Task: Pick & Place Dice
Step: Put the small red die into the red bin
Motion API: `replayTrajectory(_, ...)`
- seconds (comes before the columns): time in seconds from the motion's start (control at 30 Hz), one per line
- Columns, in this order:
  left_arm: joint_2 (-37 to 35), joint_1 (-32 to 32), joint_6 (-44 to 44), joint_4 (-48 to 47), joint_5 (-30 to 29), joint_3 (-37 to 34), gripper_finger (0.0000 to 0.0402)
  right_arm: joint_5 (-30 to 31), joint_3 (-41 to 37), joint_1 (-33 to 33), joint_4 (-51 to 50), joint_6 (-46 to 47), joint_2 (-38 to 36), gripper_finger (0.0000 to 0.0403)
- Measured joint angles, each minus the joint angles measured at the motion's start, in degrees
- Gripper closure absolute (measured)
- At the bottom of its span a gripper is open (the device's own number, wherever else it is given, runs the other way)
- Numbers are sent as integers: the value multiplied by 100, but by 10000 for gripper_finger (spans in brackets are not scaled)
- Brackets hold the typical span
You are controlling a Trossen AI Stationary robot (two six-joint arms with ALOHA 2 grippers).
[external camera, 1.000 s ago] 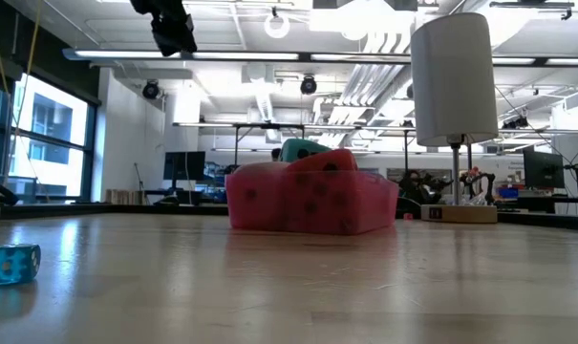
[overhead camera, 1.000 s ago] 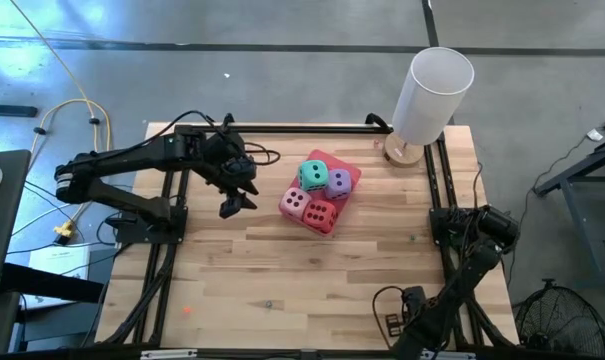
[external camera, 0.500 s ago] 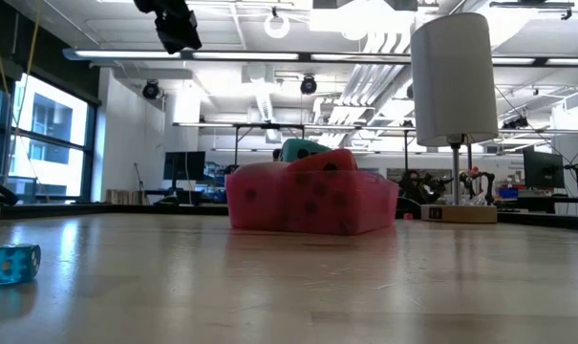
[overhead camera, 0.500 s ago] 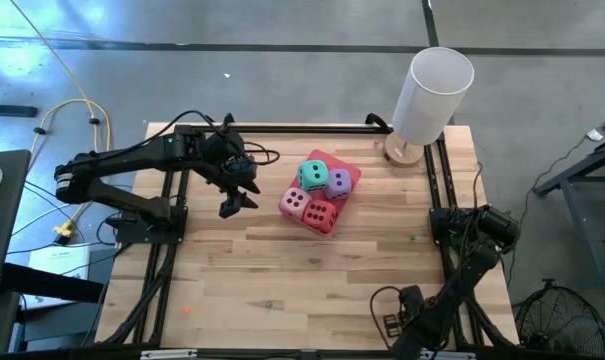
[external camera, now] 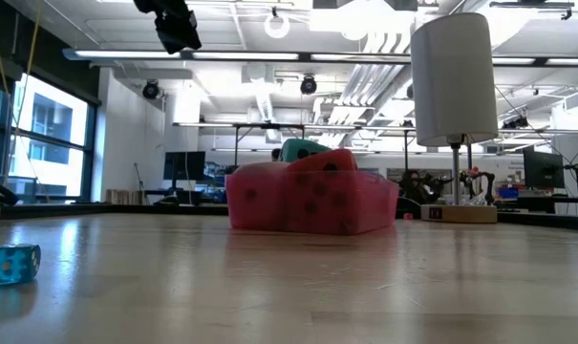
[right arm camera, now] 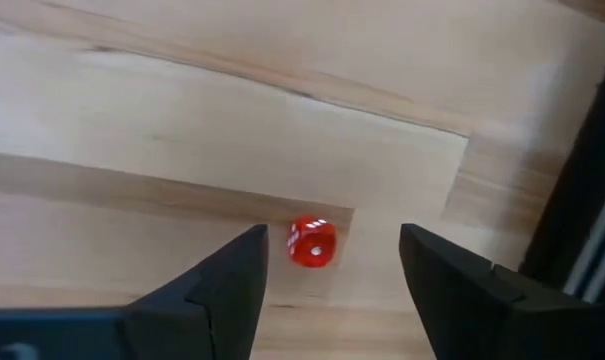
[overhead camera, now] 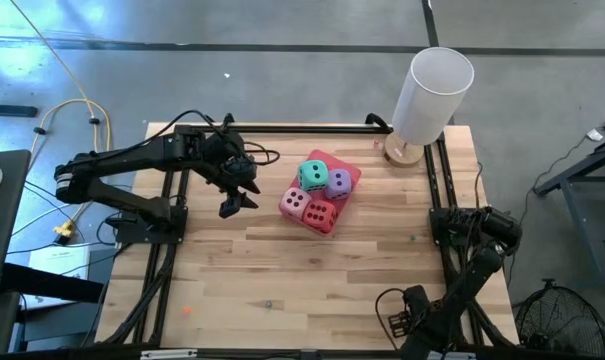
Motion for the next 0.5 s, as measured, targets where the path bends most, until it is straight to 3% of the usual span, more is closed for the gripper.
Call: replayTrajectory(0.5,0,-1,17,-7,1,0,183,-2,-261,-13,576,-46,-22,199)
